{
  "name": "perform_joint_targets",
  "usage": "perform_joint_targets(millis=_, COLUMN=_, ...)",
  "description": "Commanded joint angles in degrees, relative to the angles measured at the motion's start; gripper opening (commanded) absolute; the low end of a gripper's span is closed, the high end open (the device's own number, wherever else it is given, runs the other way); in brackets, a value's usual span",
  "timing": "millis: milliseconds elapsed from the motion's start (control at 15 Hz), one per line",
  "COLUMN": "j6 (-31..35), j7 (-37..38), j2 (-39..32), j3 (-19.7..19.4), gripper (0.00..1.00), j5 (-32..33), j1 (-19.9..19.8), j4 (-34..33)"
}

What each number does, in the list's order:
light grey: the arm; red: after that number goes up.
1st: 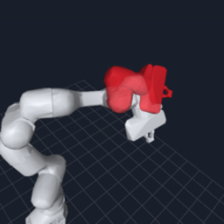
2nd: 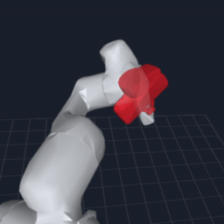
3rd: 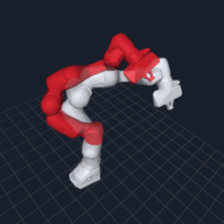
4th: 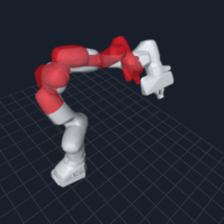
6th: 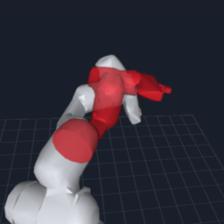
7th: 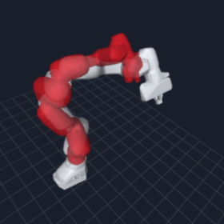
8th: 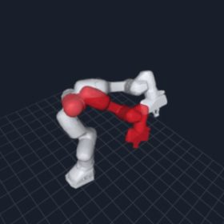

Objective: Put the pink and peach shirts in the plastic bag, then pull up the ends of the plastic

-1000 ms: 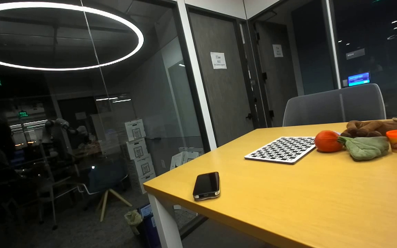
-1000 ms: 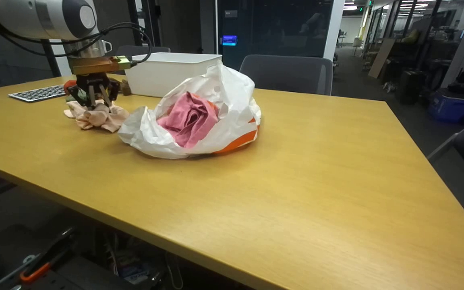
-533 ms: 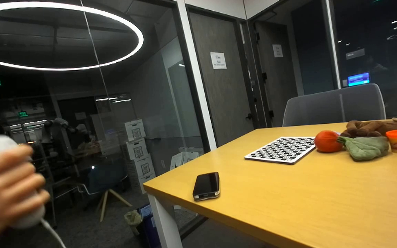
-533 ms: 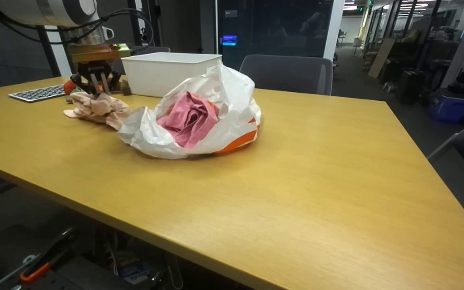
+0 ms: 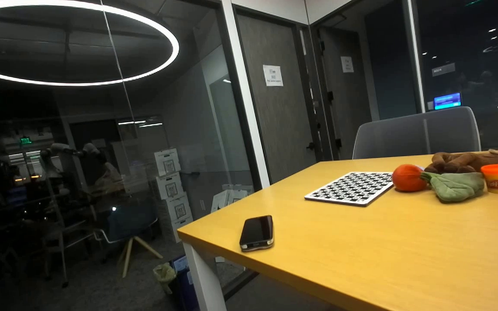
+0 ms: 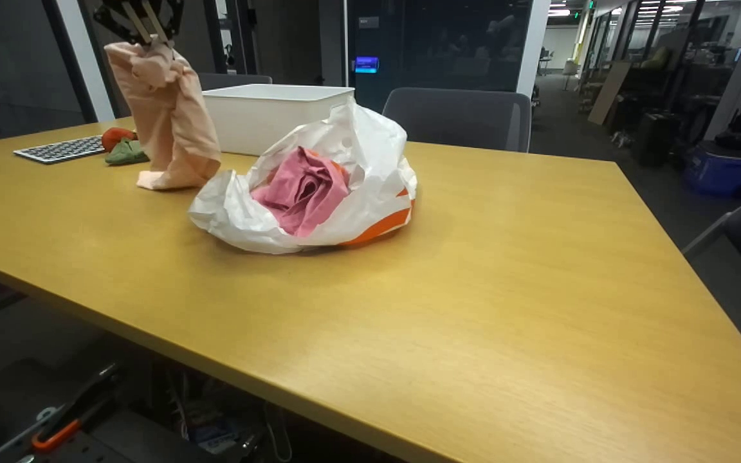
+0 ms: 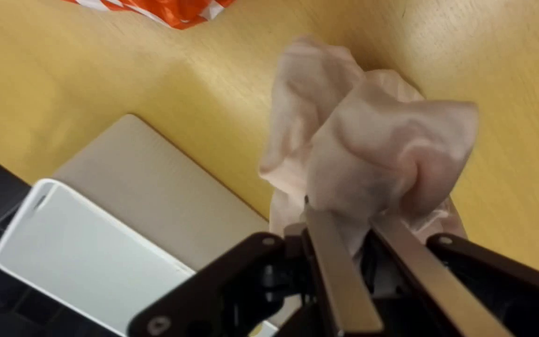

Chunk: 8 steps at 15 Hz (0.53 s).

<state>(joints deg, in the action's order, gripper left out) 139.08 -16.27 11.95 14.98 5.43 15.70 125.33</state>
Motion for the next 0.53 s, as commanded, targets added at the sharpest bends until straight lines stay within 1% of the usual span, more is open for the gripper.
perform_joint_targets(millis=0, j6=-0.73, j7=5.25, j2=13.95, j3=-2.65, gripper=0.08, j5=-0.45, j1=-1.58, j4=7.39)
perform_joint_targets(millis=267, j6=-3.02, j7=9.79, j2=26.87, j3=-5.84, gripper=0.08, j5=0.16, j1=-4.00, j4=11.94)
perform_joint_targets(millis=467, j6=-6.14, j7=12.16, j2=36.10, j3=-7.84, gripper=0.08, j5=0.47, j1=-6.74, j4=13.40)
